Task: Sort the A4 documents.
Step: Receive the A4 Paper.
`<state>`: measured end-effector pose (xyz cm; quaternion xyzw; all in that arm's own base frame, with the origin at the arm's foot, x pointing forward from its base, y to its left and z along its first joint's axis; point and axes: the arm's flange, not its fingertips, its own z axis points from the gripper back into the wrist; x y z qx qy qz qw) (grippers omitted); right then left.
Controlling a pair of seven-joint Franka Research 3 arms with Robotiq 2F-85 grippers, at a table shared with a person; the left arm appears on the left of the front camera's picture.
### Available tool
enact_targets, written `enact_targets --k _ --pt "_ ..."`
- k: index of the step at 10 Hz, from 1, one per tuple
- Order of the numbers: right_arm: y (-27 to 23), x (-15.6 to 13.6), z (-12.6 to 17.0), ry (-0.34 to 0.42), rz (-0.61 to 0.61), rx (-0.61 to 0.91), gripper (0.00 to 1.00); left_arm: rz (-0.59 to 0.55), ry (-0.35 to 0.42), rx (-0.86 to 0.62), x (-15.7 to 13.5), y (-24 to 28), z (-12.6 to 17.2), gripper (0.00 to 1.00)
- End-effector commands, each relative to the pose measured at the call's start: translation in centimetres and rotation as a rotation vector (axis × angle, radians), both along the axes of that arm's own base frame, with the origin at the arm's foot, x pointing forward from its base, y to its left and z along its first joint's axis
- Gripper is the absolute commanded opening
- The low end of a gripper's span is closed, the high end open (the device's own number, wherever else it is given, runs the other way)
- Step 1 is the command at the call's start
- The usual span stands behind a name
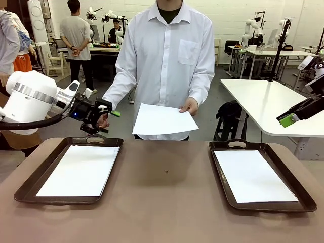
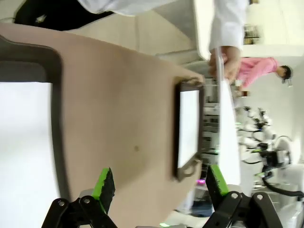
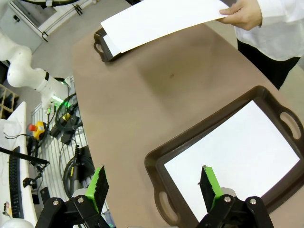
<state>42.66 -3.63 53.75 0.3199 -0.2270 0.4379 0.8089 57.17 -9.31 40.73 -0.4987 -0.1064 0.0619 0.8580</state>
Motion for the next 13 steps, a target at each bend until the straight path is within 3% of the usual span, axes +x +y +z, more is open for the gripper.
enact_targets --k 1,3,6,13 --pt "0.0 -0.1 0.0 -0.005 0.007 0.002 1.0 0.009 0.033 -0.197 -0.3 -0.6 -0.8 1.0" --pt "0.0 -0.1 0.0 -0.005 0.007 0.002 1.0 -0.017 0.099 -0.244 -0.3 -2.1 -1.7 1.0" --pt "0.0 -0.1 0.0 -0.005 0.007 0.002 1.0 -0.05 0.138 -0.28 0.1 -4.0 -3.6 1.0" --pt "0.0 -0.1 0.0 -0.005 0.007 0.002 1.0 -0.059 0.021 -0.296 0.7 -4.8 -1.5 1.0"
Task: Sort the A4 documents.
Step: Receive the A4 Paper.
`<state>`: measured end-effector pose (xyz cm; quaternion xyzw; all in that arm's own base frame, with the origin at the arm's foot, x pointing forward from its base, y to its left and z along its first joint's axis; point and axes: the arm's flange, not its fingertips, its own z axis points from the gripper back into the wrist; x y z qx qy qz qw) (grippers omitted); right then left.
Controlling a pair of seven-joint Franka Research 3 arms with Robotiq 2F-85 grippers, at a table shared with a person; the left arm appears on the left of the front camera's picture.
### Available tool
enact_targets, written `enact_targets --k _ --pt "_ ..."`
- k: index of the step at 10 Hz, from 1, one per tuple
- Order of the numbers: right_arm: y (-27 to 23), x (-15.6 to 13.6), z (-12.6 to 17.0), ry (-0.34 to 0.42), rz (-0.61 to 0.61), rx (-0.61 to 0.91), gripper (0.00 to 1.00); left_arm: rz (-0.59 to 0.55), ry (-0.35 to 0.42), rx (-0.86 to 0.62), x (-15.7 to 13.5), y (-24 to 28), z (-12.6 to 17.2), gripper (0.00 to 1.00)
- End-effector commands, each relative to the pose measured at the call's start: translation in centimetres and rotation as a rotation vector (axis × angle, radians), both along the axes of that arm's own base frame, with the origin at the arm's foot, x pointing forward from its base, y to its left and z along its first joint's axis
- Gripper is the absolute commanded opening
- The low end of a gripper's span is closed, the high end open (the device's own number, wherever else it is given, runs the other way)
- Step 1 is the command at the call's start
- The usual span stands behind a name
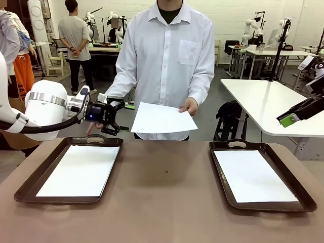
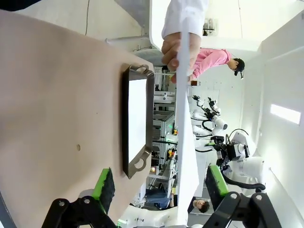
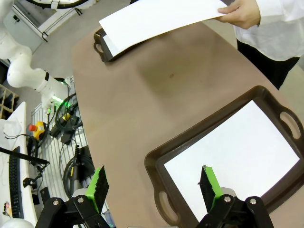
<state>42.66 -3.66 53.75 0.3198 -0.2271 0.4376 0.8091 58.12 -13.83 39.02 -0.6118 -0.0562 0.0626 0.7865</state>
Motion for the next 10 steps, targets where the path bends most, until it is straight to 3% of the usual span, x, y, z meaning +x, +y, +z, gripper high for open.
enact_targets --k 1,4,10 --pt "0.0 -0.1 0.0 -0.005 0.007 0.002 1.0 -0.007 -0.043 -0.04 -0.4 -0.6 0.5 1.0" --pt "0.0 -0.1 0.0 -0.005 0.007 0.002 1.0 -0.128 -0.089 -0.13 -0.3 -3.4 0.0 1.0" --pt "0.0 -0.1 0.0 -0.005 0.007 0.002 1.0 -0.108 -0.143 -0.098 1.5 -4.3 -0.8 1.0"
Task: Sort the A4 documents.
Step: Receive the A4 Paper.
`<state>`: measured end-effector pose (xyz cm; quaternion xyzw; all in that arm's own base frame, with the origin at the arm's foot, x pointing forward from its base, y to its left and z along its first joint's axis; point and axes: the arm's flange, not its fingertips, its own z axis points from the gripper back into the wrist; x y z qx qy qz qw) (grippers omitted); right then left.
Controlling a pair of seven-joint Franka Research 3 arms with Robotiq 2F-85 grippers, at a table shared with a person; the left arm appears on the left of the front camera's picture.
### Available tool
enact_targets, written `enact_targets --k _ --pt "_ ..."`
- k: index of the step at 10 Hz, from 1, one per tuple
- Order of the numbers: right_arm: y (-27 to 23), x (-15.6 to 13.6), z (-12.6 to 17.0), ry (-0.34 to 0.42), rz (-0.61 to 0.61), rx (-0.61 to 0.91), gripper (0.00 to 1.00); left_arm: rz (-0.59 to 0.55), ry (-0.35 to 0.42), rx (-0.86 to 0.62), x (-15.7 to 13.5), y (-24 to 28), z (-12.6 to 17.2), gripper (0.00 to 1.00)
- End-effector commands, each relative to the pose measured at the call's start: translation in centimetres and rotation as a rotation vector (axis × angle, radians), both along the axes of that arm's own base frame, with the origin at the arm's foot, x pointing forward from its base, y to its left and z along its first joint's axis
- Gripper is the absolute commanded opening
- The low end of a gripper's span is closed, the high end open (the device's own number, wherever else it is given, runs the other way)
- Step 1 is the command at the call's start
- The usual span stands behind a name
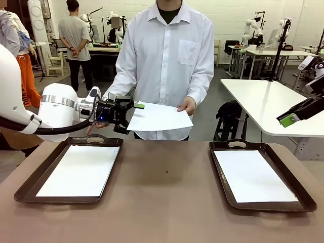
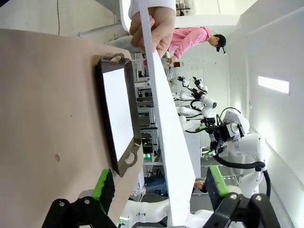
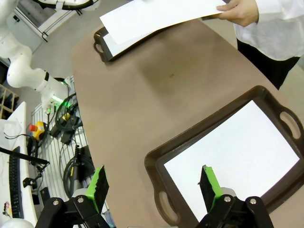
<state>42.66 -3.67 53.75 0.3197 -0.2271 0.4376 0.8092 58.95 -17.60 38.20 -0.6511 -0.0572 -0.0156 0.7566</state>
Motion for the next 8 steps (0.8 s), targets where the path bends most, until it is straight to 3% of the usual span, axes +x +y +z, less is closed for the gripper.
enact_targets --k 1,4,7,8 --pt "0.0 -0.1 0.0 -0.005 0.007 0.002 1.0 0.009 -0.05 -0.015 0.9 -0.7 0.1 1.0" --pt "0.0 -0.1 0.0 -0.005 0.007 0.002 1.0 -0.011 -0.06 -0.023 1.6 -1.4 0.0 1.0" --pt "0.0 -0.1 0.0 -0.005 0.007 0.002 1.0 -0.016 -0.103 -0.019 2.1 -1.1 0.2 0.67" --pt "0.0 -0.1 0.0 -0.005 0.007 0.002 1.0 -0.007 -0.107 -0.016 2.2 -0.8 0.4 0.62"
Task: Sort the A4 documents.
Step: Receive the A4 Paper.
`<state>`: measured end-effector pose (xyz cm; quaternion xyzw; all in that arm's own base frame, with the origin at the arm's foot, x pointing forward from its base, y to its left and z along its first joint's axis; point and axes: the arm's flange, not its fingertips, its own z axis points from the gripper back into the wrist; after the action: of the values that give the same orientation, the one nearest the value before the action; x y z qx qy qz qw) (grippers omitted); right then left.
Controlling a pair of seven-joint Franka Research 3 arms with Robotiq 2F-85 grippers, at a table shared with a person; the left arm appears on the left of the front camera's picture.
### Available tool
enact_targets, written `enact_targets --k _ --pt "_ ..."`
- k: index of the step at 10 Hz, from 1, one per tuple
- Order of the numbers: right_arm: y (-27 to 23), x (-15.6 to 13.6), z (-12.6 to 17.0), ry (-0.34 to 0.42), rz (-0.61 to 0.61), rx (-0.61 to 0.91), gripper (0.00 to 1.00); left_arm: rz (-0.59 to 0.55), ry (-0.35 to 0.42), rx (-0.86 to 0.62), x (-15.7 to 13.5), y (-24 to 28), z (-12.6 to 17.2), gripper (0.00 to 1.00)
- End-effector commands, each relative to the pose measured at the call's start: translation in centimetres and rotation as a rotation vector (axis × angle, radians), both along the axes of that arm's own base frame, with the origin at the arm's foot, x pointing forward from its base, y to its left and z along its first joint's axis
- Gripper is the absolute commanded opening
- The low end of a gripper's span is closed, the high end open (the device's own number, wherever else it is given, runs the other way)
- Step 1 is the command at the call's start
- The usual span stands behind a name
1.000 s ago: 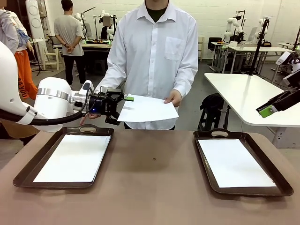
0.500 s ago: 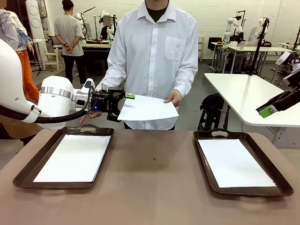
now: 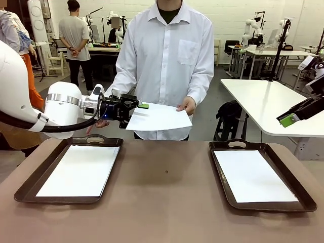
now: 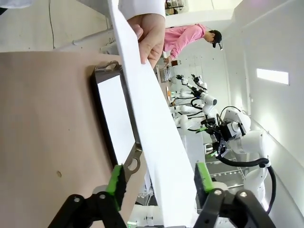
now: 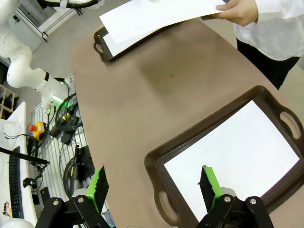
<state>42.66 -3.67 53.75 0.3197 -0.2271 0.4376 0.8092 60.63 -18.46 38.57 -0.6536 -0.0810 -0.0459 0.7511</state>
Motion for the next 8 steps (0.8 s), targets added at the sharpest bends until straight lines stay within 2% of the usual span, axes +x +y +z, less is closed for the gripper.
enact_targets --k 1,2,3,4,5,7,8 --pt "0.04 -0.09 -0.03 -0.005 0.007 0.002 1.0 0.015 -0.033 -0.008 0.61 0.18 0.04 0.48" --pt "0.04 -0.09 -0.03 -0.005 0.007 0.002 1.0 0.021 -0.037 -0.006 0.71 0.34 0.08 0.42" --pt "0.04 -0.09 -0.03 -0.005 0.007 0.002 1.0 0.025 -0.039 -0.002 0.7 0.34 0.1 0.28" --pt "0.04 -0.09 -0.03 -0.005 0.007 0.002 1.0 0.027 -0.038 -0.002 0.62 0.18 0.06 0.23" --pt "0.04 -0.09 -0.03 -0.005 0.007 0.002 1.0 0.03 -0.034 0.0 0.55 -0.02 -0.04 0.09" --pt "0.04 -0.09 -0.03 -0.005 0.007 0.002 1.0 0.032 -0.025 0.005 0.53 -0.25 -0.24 0.0" --pt "0.04 -0.09 -0.03 -0.005 0.007 0.002 1.0 0.035 -0.02 0.005 0.57 -0.26 -0.28 0.0"
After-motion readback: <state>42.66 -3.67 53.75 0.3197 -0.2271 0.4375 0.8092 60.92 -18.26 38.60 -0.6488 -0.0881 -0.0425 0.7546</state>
